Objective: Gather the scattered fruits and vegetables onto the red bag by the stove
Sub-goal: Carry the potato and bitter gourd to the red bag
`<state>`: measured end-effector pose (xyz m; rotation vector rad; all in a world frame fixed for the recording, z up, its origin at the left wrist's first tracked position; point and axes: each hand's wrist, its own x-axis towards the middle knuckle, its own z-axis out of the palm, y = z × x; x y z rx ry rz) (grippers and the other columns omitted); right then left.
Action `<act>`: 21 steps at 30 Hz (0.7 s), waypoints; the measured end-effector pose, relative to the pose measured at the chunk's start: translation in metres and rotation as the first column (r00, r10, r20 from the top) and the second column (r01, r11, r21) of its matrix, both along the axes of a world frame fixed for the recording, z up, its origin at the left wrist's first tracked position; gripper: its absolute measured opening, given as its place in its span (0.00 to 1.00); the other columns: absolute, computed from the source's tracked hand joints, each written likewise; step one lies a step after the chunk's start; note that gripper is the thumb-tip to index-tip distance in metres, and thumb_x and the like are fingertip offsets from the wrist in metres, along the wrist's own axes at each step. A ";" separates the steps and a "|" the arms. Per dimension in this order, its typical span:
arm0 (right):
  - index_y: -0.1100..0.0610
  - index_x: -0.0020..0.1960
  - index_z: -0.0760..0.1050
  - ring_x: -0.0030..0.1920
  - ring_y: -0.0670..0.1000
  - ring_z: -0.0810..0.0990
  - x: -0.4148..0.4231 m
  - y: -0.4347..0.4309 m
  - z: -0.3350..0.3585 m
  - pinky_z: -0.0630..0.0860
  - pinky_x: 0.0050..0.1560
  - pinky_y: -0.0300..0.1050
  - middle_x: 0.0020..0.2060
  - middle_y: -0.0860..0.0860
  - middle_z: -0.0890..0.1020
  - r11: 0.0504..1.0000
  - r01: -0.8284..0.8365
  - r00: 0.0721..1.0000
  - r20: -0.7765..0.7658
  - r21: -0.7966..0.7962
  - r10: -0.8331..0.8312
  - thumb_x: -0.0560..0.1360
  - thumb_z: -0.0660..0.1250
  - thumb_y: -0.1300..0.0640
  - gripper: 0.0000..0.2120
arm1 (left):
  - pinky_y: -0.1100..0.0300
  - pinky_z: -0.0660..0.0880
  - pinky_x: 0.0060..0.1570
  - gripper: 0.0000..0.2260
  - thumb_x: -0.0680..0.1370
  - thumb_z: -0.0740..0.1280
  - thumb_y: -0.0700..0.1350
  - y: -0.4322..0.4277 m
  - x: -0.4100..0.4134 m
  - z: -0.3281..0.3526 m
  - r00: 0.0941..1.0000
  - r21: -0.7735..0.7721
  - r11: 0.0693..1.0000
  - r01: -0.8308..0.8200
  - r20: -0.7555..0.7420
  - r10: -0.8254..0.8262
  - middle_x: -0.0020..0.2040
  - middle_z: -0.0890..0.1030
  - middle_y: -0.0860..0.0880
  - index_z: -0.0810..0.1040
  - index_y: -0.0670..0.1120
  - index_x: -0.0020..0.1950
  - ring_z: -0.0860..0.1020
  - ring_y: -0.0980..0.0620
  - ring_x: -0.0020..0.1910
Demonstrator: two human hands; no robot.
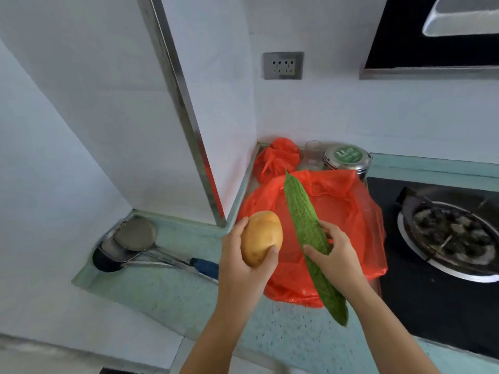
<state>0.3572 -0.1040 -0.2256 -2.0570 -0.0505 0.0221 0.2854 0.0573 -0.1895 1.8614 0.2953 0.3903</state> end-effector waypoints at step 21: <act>0.54 0.69 0.62 0.55 0.50 0.70 0.083 0.013 -0.082 0.65 0.52 0.38 0.60 0.55 0.69 0.992 -0.021 0.981 -0.195 -0.122 -0.004 0.70 0.70 0.57 0.30 | 0.51 0.73 0.58 0.30 0.65 0.69 0.57 0.019 0.084 -0.048 0.979 0.001 0.999 0.047 -0.196 -0.046 0.60 0.67 0.67 0.65 0.61 0.66 0.70 0.59 0.60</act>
